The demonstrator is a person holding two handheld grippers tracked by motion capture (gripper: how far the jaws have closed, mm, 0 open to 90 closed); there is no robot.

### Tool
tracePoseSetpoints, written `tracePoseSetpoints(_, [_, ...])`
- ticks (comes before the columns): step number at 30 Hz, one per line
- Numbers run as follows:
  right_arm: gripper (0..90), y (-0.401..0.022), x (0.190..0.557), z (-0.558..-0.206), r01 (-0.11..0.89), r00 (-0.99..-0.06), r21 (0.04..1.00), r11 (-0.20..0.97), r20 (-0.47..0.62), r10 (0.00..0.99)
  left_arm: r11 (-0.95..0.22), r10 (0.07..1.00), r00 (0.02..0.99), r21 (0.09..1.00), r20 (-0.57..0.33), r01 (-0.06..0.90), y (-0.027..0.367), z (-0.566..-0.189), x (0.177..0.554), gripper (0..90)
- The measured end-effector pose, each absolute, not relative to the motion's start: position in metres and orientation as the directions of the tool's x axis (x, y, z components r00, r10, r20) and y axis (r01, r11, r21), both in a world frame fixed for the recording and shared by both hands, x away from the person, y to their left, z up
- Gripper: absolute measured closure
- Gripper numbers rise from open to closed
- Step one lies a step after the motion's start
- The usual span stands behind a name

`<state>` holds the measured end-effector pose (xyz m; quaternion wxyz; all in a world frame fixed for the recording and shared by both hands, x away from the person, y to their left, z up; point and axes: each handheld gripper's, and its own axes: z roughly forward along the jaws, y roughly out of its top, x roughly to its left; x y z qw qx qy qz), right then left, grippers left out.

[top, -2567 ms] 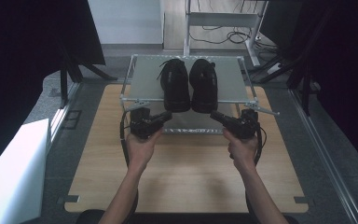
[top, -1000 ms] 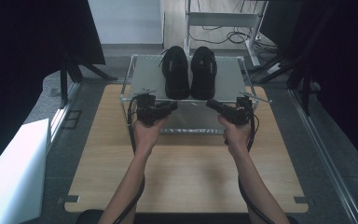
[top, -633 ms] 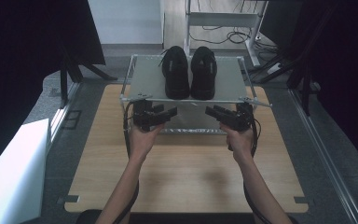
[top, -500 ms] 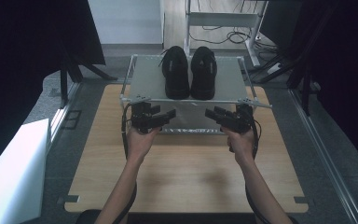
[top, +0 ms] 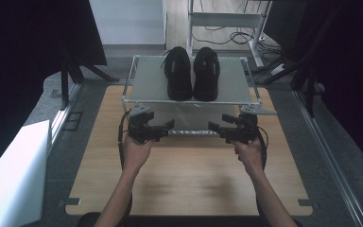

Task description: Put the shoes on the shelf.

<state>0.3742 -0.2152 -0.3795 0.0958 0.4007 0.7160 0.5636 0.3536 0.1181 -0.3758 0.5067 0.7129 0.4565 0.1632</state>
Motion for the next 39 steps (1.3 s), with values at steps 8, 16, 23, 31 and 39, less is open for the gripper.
tracePoseSetpoints(8, [13.1, -0.220, 0.359, -0.385, 0.437, -0.698, 0.888, 0.141, 0.235, 0.677, -0.146, 0.800, 0.574, 0.871, -0.175, 0.469, 0.117, -0.380, 0.338, 1.7])
tracePoseSetpoints(16, [7.3, -0.233, 0.344, -0.391, 0.435, -0.715, 0.880, 0.190, 0.210, 0.667, -0.178, 0.789, 0.594, 0.866, -0.159, 0.468, 0.126, -0.387, 0.318, 0.0])
tracePoseSetpoints(23, [2.6, -0.245, 0.328, -0.396, 0.435, -0.716, 0.868, 0.240, 0.172, 0.677, -0.213, 0.786, 0.603, 0.859, -0.132, 0.466, 0.135, -0.397, 0.295, 0.0])
tracePoseSetpoints(31, [0.0, -0.256, 0.311, -0.414, 0.442, -0.704, 0.846, 0.297, 0.122, 0.699, -0.234, 0.802, 0.588, 0.848, -0.108, 0.475, 0.142, -0.419, 0.278, 0.0])
tracePoseSetpoints(39, [0.0, -0.268, 0.299, -0.441, 0.449, -0.686, 0.835, 0.318, 0.094, 0.722, -0.250, 0.829, 0.554, 0.837, -0.075, 0.487, 0.146, -0.448, 0.268, 0.0])
